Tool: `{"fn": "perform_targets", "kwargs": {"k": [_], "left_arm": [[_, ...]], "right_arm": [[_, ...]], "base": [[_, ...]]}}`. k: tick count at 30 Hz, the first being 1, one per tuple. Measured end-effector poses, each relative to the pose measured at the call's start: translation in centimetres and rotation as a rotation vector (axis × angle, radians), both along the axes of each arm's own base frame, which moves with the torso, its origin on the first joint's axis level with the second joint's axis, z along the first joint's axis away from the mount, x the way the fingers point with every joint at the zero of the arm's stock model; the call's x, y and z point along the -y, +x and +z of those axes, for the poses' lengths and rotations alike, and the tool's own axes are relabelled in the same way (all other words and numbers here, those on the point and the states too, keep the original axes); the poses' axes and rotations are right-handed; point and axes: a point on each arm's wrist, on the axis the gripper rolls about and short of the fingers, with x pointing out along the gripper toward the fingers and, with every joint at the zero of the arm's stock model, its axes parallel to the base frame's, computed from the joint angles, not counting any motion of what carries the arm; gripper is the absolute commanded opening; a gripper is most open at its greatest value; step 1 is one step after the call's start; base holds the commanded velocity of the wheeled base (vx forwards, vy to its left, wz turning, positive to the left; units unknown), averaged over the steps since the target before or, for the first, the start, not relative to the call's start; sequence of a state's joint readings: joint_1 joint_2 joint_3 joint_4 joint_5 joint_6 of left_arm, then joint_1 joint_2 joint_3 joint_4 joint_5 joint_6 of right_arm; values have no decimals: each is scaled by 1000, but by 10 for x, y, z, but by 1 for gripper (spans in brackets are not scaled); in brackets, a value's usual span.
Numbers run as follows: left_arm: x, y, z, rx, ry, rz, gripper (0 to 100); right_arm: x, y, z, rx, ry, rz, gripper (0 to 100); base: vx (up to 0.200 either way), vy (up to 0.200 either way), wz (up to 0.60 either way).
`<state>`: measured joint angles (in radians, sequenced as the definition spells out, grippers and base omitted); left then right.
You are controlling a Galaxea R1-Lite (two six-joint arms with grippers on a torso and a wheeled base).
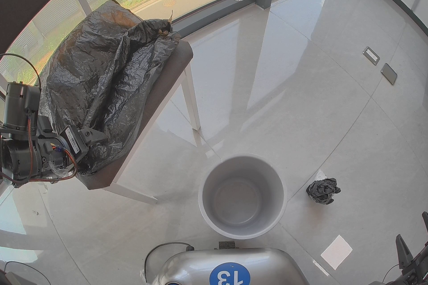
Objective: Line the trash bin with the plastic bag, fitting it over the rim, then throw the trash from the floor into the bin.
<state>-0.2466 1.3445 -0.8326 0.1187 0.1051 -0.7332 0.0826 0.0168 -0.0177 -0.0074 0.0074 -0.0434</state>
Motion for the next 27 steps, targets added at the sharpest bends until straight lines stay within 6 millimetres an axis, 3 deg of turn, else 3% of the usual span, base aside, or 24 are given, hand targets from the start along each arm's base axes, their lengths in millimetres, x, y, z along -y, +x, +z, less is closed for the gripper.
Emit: {"fn": "perform_targets", "kwargs": {"k": [1, 2, 17, 27], "left_arm": [[0, 0, 0, 0, 1, 1, 100], [0, 0, 0, 0, 1, 1, 0], [-1, -9, -9, -25, 8, -15, 0], [-8, -30, -19, -31, 68, -15, 0]], "right_arm": [[0, 0, 0, 0, 0, 0, 100], [0, 0, 0, 0, 0, 0, 100], [0, 0, 0, 0, -2, -3, 100], [0, 0, 0, -2, 11, -13, 100]], "base": [[0, 0, 0], [0, 0, 0], [0, 0, 0], [0, 0, 0]]}}
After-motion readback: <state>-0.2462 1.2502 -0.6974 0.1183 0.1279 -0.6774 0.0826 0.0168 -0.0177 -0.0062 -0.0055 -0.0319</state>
